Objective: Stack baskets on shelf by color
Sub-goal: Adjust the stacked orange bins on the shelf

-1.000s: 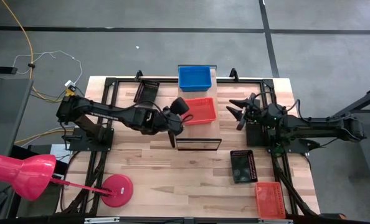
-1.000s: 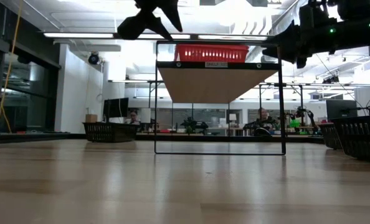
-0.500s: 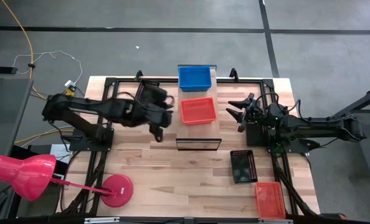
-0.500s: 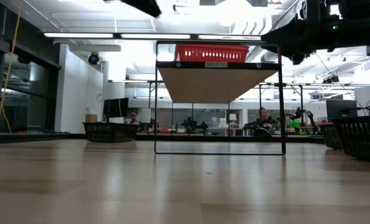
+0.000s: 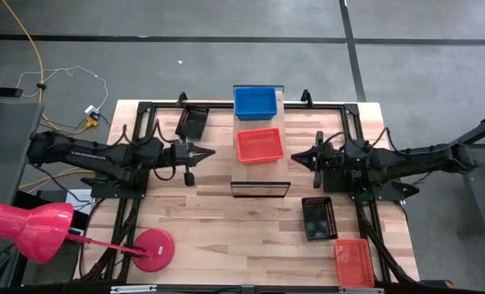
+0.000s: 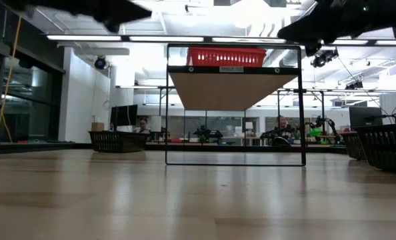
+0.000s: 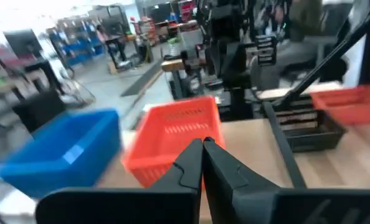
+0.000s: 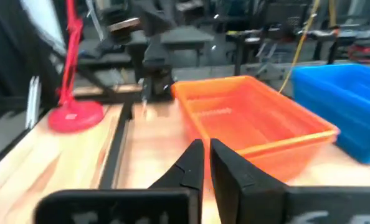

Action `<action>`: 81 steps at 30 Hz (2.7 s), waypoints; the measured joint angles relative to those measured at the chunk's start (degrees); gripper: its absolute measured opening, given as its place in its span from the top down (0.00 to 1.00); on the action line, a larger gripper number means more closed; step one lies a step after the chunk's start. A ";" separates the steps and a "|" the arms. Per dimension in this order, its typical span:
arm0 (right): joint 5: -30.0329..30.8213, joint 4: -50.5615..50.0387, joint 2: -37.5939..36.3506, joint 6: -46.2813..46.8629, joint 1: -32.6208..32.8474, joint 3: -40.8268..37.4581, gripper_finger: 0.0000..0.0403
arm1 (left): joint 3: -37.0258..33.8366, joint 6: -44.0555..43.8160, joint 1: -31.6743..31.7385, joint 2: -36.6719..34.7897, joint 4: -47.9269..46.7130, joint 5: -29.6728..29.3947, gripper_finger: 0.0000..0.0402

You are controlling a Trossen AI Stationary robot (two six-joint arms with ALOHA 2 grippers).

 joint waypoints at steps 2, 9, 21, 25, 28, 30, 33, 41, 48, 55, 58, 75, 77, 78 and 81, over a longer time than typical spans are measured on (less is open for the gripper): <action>-0.23 0.42 2.42 -1.34 1.31 1.21 0.99 | -3.32 -3.94 0.60 0.09 1.88 1.70 1.00; -2.90 0.06 11.77 -4.11 1.79 3.29 1.00 | -4.61 -10.32 1.00 5.88 6.60 6.08 1.00; -3.56 -0.17 13.23 -5.44 0.35 4.37 1.00 | 5.63 -11.27 2.46 24.71 7.64 6.29 1.00; -3.58 -0.10 13.36 -5.36 0.02 4.37 1.00 | 8.80 -11.27 2.98 28.52 7.64 8.94 1.00; -3.58 -0.03 13.35 -5.24 0.02 4.37 1.00 | 10.14 -11.27 2.96 30.37 7.66 9.55 1.00; -3.56 0.04 13.35 -5.24 0.02 4.37 1.00 | 10.68 -11.25 3.06 31.39 7.65 9.39 1.00; -3.03 0.08 13.35 -5.20 0.02 4.37 1.00 | 10.98 -11.58 3.88 32.42 7.69 8.15 1.00; 0.95 0.19 13.37 -4.95 0.02 4.35 1.00 | 11.02 -12.25 7.12 32.92 7.92 5.59 1.00; 2.62 0.26 13.37 -5.33 -0.87 4.33 1.00 | 11.02 -12.72 8.28 32.92 7.91 5.57 1.00; 2.06 1.14 15.20 -4.35 -4.90 4.28 1.00 | 11.02 -13.66 8.40 32.92 7.86 5.81 1.00; 1.97 2.26 16.63 -4.35 -6.06 4.26 1.00 | 11.02 -13.83 8.02 32.92 7.67 6.20 1.00; 4.29 8.90 18.42 -4.81 -11.50 4.26 1.00 | 11.02 -15.58 6.57 32.92 7.83 3.54 1.00; 4.57 10.09 18.42 -4.80 -12.31 4.26 1.00 | 11.02 -14.92 6.57 32.92 8.21 2.88 1.00; 4.61 10.57 18.42 -4.80 -12.78 4.26 1.00 | 11.02 -14.44 6.61 32.92 8.46 2.79 1.00; 6.33 11.32 18.40 -3.86 -13.89 4.26 1.00 | 11.02 -13.63 7.03 32.89 9.85 2.81 1.00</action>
